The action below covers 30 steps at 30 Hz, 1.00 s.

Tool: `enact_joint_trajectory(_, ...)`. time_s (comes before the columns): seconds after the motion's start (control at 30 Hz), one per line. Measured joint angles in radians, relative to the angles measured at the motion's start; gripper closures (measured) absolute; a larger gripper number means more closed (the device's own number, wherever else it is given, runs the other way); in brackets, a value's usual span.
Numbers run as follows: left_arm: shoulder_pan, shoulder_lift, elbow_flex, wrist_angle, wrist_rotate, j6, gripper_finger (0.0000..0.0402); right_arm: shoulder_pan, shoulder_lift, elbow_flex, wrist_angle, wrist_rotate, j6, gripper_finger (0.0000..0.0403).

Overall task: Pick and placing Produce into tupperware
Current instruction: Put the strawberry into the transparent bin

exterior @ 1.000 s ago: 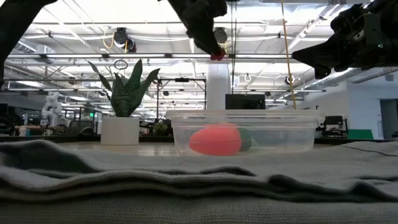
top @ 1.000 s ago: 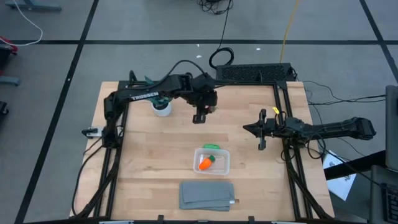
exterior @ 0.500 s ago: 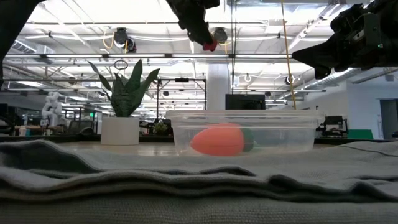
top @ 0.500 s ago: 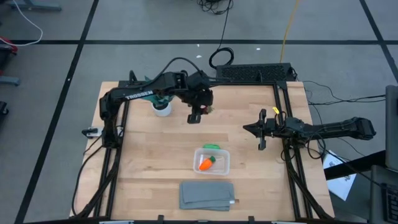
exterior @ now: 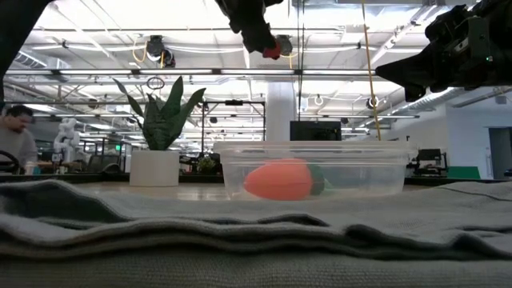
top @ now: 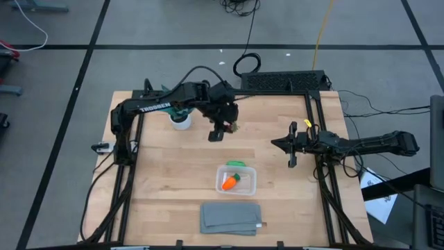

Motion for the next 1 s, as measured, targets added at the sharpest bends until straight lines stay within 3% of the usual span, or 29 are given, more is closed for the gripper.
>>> enact_joint_trajectory(0.4,-0.119,0.003,-0.238,0.159,0.005,-0.077,0.0256,0.0,0.0,0.0,0.0,0.0,-0.002,0.0403)
enact_joint_trajectory(0.63,-0.206,0.002,-0.375,0.357,0.002,-0.114,0.0256,0.0,0.0,0.0,0.0,0.0,-0.002,0.0403)
enact_joint_trajectory(0.83,-0.266,0.002,-0.442,0.522,-0.063,-0.105,0.0256,0.0,0.0,0.0,0.0,0.0,-0.002,0.0403)
enact_joint_trajectory(1.0,-0.288,0.001,-0.474,0.53,-0.07,-0.099,0.0256,0.0,0.0,0.0,0.001,0.0,0.002,0.0403)
